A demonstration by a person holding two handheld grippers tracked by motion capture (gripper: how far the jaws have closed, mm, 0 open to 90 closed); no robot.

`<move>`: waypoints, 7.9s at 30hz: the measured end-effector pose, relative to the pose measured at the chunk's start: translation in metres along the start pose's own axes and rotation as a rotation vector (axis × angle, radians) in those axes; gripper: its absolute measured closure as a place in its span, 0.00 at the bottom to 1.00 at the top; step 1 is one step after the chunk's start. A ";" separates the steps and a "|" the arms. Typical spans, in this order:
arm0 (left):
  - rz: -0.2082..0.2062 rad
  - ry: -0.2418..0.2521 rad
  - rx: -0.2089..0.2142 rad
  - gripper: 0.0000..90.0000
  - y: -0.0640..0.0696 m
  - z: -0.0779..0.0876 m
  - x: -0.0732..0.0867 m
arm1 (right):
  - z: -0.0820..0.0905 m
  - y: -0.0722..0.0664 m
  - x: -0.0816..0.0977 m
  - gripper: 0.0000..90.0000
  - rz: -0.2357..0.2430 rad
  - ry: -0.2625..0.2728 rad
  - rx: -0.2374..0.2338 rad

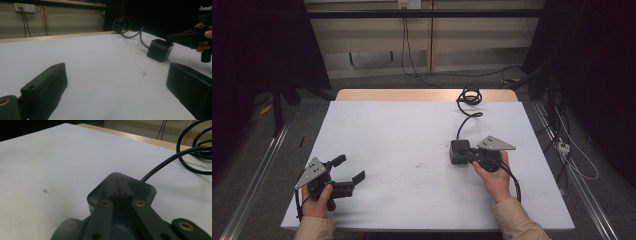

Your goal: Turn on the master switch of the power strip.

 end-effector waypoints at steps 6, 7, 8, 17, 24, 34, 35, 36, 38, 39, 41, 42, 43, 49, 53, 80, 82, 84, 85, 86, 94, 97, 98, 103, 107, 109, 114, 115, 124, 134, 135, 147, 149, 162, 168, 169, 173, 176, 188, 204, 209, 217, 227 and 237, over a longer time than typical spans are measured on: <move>-0.003 -0.002 -0.001 0.03 0.000 0.000 0.000 | 0.000 0.000 0.000 1.00 0.002 0.000 0.000; -0.002 -0.002 0.000 0.03 0.000 0.000 0.000 | 0.000 0.000 0.000 1.00 0.001 0.000 0.000; -0.001 -0.001 0.000 0.03 0.000 0.000 0.000 | 0.000 0.000 0.000 1.00 0.001 -0.001 -0.001; -0.004 -0.003 -0.001 0.03 0.000 0.000 0.000 | 0.000 0.000 0.000 1.00 -0.005 -0.002 -0.004; -0.003 -0.003 -0.001 0.03 0.000 0.000 0.001 | 0.000 0.001 0.000 1.00 -0.009 -0.002 -0.005; -0.003 -0.004 -0.002 0.03 0.000 -0.001 0.001 | 0.000 0.000 0.000 1.00 -0.004 -0.004 -0.002; -0.004 -0.004 -0.002 0.03 0.000 -0.001 0.001 | 0.000 0.000 0.000 1.00 -0.007 -0.005 -0.005; -0.005 -0.004 -0.001 0.03 0.000 -0.001 0.001 | 0.000 0.000 0.000 1.00 -0.006 -0.004 -0.006; -0.003 -0.004 -0.001 0.03 0.001 -0.001 0.001 | 0.000 0.001 0.000 1.00 -0.009 -0.004 -0.010; -0.003 -0.004 -0.001 0.03 0.001 -0.001 0.001 | 0.000 0.001 0.000 1.00 -0.013 -0.003 -0.012; -0.004 -0.004 -0.002 0.03 0.000 0.000 0.001 | 0.000 0.001 0.001 1.00 -0.011 -0.004 -0.010; -0.004 -0.003 -0.003 0.03 0.000 0.000 0.001 | 0.000 0.001 0.000 1.00 -0.009 -0.005 -0.007; -0.004 -0.003 -0.002 0.03 0.000 0.000 0.001 | 0.000 0.001 0.000 1.00 -0.009 -0.005 -0.007; -0.002 -0.005 -0.002 0.03 0.001 0.000 0.001 | 0.000 0.001 0.001 1.00 -0.010 -0.008 -0.007; -0.004 -0.008 -0.001 0.03 0.001 -0.001 0.001 | 0.000 0.001 0.001 1.00 -0.010 -0.008 -0.007; -0.006 -0.009 0.002 0.03 0.001 -0.002 0.002 | -0.001 0.001 0.002 1.00 -0.032 -0.006 -0.017; -0.003 -0.009 0.003 0.03 0.001 -0.002 0.002 | -0.001 0.001 0.002 1.00 -0.028 -0.004 -0.014; -0.004 -0.008 0.003 0.03 0.001 -0.002 0.001 | -0.001 0.001 0.002 1.00 -0.026 -0.004 -0.014; -0.006 -0.009 0.003 0.03 0.001 -0.002 0.001 | -0.001 0.001 0.002 1.00 -0.031 -0.004 -0.017; -0.006 -0.008 0.003 0.03 0.001 -0.002 0.001 | -0.001 0.001 0.002 1.00 -0.029 -0.005 -0.016; -0.008 -0.010 0.003 0.03 0.000 -0.002 0.001 | -0.001 0.001 0.001 1.00 -0.019 -0.004 -0.008; -0.008 -0.009 0.003 0.03 0.000 -0.002 0.001 | 0.000 0.001 0.001 1.00 -0.021 0.005 -0.010; -0.008 -0.009 0.003 0.03 0.000 -0.002 0.001 | 0.000 0.001 0.000 1.00 -0.024 0.002 -0.010; -0.008 -0.010 0.004 0.03 0.000 -0.002 0.001 | -0.001 0.003 0.000 1.00 -0.038 0.011 -0.012; -0.008 -0.007 0.002 0.03 0.000 -0.002 0.001 | 0.000 0.004 0.000 1.00 -0.049 0.013 -0.011; -0.008 -0.008 0.002 0.03 0.000 -0.002 0.001 | 0.002 0.004 -0.001 0.95 -0.054 0.023 -0.020; -0.007 -0.008 0.002 0.03 0.000 -0.002 0.001 | 0.005 0.003 -0.004 0.89 -0.056 0.037 -0.022; -0.007 -0.008 0.003 0.03 0.000 -0.002 0.001 | 0.005 0.002 -0.004 0.89 -0.055 0.036 -0.028; -0.008 -0.009 0.003 0.03 0.000 -0.002 0.001 | 0.006 0.001 -0.004 0.84 -0.057 0.032 -0.036; -0.010 -0.012 0.004 0.03 0.000 -0.002 0.001 | 0.006 0.002 -0.005 0.67 -0.083 0.033 -0.035; -0.010 -0.012 0.004 0.03 0.000 -0.002 0.001 | 0.006 0.003 -0.005 0.65 -0.085 0.033 -0.034; -0.011 -0.013 0.004 0.03 0.000 -0.002 0.001 | 0.005 0.005 -0.006 0.47 -0.114 0.026 -0.033; -0.010 -0.013 0.004 0.03 0.000 -0.002 0.001 | 0.005 0.005 -0.006 0.42 -0.122 0.023 -0.034; -0.007 -0.014 0.006 0.03 0.001 -0.003 0.002 | 0.005 0.004 -0.006 0.24 -0.143 0.016 -0.044; -0.005 -0.013 0.004 0.03 0.000 -0.002 0.002 | 0.007 0.003 -0.007 0.21 -0.140 0.017 -0.054; -0.007 -0.013 0.005 0.03 0.000 -0.002 0.002 | 0.007 0.002 -0.007 0.20 -0.142 0.015 -0.055; -0.010 -0.012 0.006 0.03 0.001 -0.002 0.002 | 0.008 0.001 -0.005 0.15 -0.140 0.006 -0.061; -0.006 -0.014 0.006 0.03 0.001 -0.003 0.002 | 0.010 0.000 -0.005 0.15 -0.132 0.005 -0.064; -0.013 -0.017 0.010 0.03 0.002 -0.004 0.001 | 0.022 -0.004 0.002 0.13 -0.114 0.000 -0.091; -0.013 -0.020 0.011 0.03 0.002 -0.005 0.001 | 0.033 -0.009 0.011 0.13 -0.092 0.003 -0.118; -0.014 -0.023 0.008 0.03 0.002 -0.005 0.002 | 0.037 -0.008 0.016 0.13 -0.092 0.000 -0.119; -0.011 -0.020 0.008 0.03 0.002 -0.006 0.002 | 0.044 -0.005 0.022 0.13 -0.095 0.005 -0.121; -0.010 -0.021 0.009 0.03 0.002 -0.007 0.002 | 0.050 -0.004 0.029 0.13 -0.088 0.005 -0.126; -0.010 -0.023 0.010 0.03 0.003 -0.007 0.002 | 0.054 -0.003 0.035 0.13 -0.083 0.002 -0.128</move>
Point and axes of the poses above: each handheld gripper's, and its own axes: z roughly backward along the jaws, x roughly out of its underside, y roughly to its right, the point moved 8 cm from there along -z, roughly forward along the jaws, and after that the axes turned 12 degrees about -y, right-handed, at the moved point
